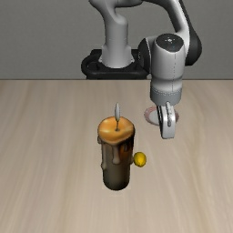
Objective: Pick up the lemon and place it in the plate with the candle lit
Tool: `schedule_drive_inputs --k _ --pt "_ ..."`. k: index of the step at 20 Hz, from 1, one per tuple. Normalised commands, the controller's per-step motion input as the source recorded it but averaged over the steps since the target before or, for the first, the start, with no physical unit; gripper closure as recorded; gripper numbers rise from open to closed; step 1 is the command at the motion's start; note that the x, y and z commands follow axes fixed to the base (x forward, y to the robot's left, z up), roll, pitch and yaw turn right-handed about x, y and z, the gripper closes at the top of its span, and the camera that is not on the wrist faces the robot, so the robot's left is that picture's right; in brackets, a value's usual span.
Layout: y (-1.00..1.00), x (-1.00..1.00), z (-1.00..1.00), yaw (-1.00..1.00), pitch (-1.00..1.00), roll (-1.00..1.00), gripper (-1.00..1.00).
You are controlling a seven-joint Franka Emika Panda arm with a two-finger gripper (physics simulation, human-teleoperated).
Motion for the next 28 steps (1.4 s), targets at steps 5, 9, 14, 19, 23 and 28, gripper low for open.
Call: schedule_drive_inputs --k 5,9,14,19,23,28 --pt "0.00 0.00 -1.00 0.00 0.00 0.00 -1.00" --pt "0.00 0.00 -1.00 0.00 0.00 0.00 -1.00" --pt "0.00 0.20 -0.80 0.00 0.00 0.00 -1.00" --pt "-0.80 0.20 0.00 0.00 0.00 0.00 -1.00" --pt "-0.50 0.00 0.00 0.00 0.00 0.00 1.00" --pt "0.00 0.00 0.00 0.00 0.00 0.00 1.00"
